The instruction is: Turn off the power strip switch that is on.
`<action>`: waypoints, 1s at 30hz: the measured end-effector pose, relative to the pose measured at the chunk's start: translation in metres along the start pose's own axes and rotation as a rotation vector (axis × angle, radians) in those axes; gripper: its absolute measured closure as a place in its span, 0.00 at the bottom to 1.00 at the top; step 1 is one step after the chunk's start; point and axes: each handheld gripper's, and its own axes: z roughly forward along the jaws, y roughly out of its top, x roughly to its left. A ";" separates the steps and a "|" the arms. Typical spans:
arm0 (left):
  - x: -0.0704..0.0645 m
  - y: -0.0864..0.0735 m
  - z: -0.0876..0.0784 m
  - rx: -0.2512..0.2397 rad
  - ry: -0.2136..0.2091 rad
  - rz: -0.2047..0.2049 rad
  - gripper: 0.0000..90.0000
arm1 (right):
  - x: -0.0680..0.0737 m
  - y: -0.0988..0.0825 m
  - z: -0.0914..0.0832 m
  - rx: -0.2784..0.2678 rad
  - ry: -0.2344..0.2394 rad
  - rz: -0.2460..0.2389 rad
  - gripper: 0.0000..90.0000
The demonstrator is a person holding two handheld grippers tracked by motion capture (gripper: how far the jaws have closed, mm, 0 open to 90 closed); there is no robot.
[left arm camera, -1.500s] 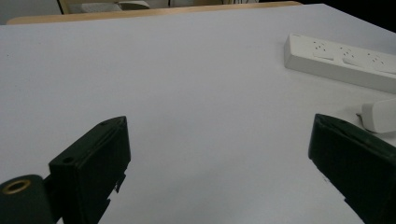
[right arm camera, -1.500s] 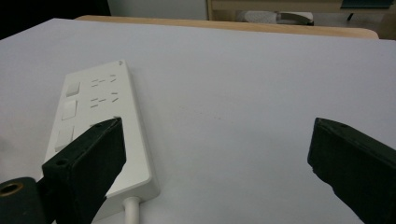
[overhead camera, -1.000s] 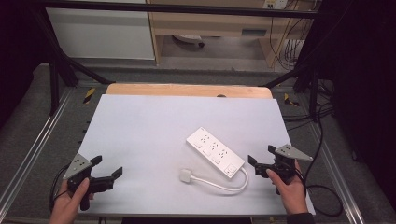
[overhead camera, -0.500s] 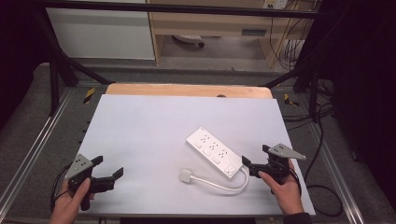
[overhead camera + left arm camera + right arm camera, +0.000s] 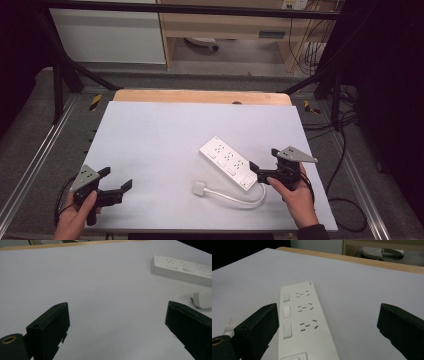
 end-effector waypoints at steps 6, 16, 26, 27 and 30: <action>-0.001 0.001 0.000 -0.001 -0.002 0.006 0.06 | 0.004 0.009 0.006 -0.007 0.015 -0.018 0.05; -0.001 0.000 0.000 -0.001 -0.001 0.003 0.06 | 0.012 0.026 0.014 -0.035 0.035 -0.045 0.08; -0.002 0.000 0.000 -0.001 0.003 0.008 0.06 | 0.019 0.030 0.021 -0.042 0.049 -0.080 0.18; -0.002 0.000 0.000 -0.002 0.006 0.006 0.06 | 0.020 0.030 0.022 -0.043 0.050 -0.084 0.20; -0.002 0.000 0.000 -0.001 0.007 0.004 0.06 | 0.023 0.030 0.023 -0.042 0.057 -0.102 0.32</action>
